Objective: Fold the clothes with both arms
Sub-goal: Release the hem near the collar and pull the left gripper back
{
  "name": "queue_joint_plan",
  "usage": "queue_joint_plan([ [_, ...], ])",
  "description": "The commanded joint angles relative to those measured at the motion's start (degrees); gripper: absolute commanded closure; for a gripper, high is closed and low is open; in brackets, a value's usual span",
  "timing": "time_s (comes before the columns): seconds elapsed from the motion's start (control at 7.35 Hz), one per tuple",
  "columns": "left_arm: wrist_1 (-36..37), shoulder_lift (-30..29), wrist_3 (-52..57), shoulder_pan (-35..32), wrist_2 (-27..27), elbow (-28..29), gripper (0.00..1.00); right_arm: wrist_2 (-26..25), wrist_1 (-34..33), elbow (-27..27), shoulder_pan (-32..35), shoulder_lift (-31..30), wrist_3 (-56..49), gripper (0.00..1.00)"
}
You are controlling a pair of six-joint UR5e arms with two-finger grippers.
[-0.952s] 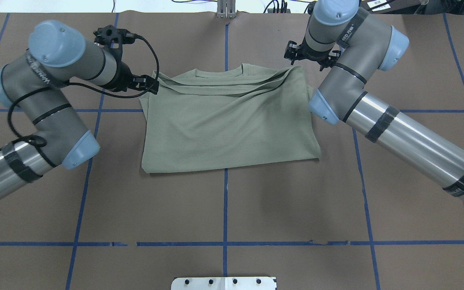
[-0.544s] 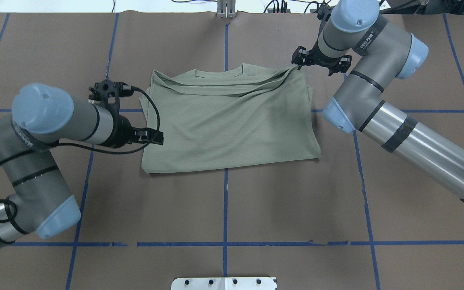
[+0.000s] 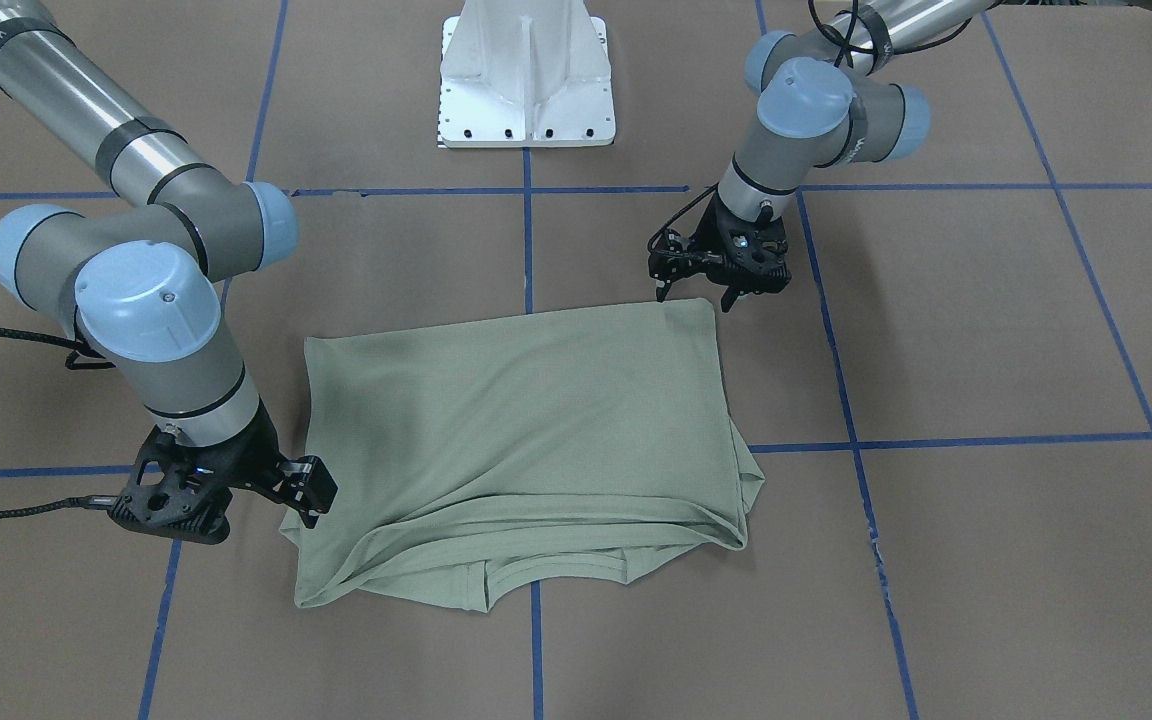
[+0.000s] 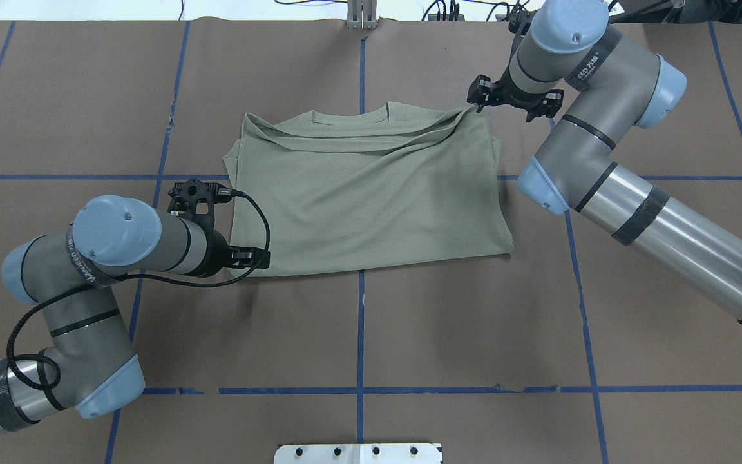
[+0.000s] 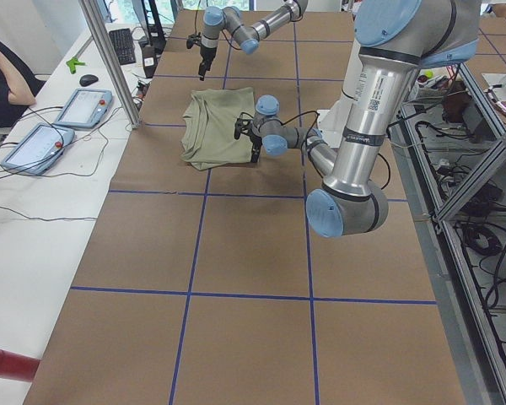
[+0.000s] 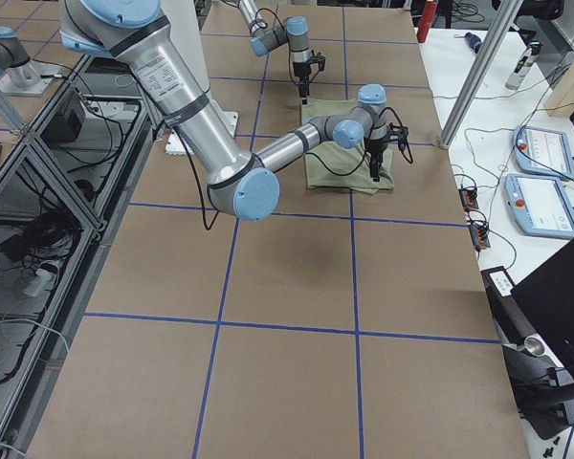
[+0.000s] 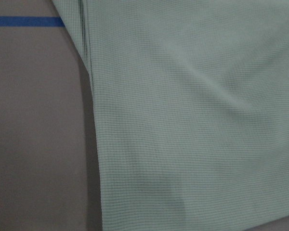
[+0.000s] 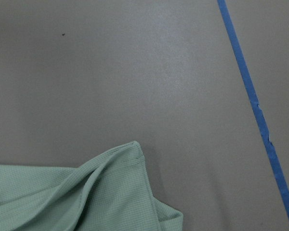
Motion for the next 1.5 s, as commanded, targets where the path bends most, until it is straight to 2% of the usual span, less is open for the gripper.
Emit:
queue_joint_plan([
  [0.0,-0.1,-0.2,-0.5,0.1,0.1,1.3,0.15,-0.2,0.0,0.0,-0.1,0.0,0.0,0.00],
  [0.14,-0.1,-0.2,-0.7,0.1,0.1,1.2,0.37,-0.2,0.0,0.0,-0.1,0.0,0.1,0.00],
  [0.27,-0.1,-0.3,-0.7,0.1,0.0,1.0,0.70,-0.2,0.0,0.0,-0.1,-0.1,0.0,0.00],
  [0.41,-0.1,-0.3,-0.7,0.1,0.0,0.8,1.00,-0.3,0.0,0.0,-0.1,0.0,0.0,0.00],
  [0.82,0.0,0.2,0.1,-0.6,0.0,-0.4,1.00,-0.3,0.0,0.0,-0.1,0.0,0.1,0.00],
  [0.95,0.3,0.6,2.8,-3.1,-0.1,-0.9,1.00,-0.3,0.0,0.0,-0.1,-0.1,0.1,0.00],
  [1.09,0.6,1.0,10.1,-6.9,-0.2,-0.1,1.00,-0.3,0.1,0.0,-0.1,-0.1,0.1,0.00],
  [1.36,0.7,0.9,22.0,-16.5,-0.5,4.9,1.00,-0.3,0.1,0.0,-0.2,0.0,0.0,0.00],
])
